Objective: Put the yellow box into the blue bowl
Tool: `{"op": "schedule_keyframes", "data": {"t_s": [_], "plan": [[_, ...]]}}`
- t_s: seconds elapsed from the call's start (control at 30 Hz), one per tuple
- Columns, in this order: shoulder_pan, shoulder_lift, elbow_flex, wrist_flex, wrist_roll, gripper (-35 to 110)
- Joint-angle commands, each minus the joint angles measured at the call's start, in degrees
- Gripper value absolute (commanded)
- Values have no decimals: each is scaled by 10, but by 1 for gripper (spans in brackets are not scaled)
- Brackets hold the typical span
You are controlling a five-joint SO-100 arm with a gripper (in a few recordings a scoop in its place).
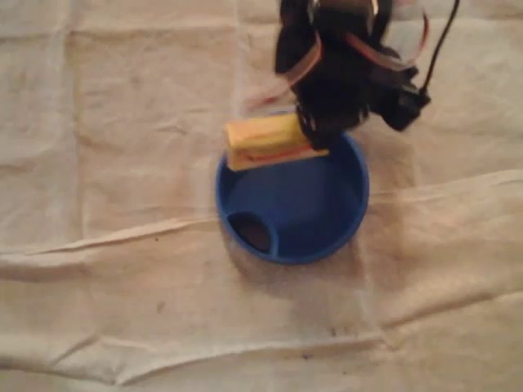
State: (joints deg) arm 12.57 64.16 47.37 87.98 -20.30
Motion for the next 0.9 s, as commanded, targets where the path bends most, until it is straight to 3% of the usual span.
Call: {"op": "schedule_keyframes", "data": {"t_s": [0.0, 0.4, 0.87], "plan": [[1, -4, -33, -37, 4, 0], [0, -11, -31, -49, 4, 1], [11, -4, -32, -48, 4, 26]]}}
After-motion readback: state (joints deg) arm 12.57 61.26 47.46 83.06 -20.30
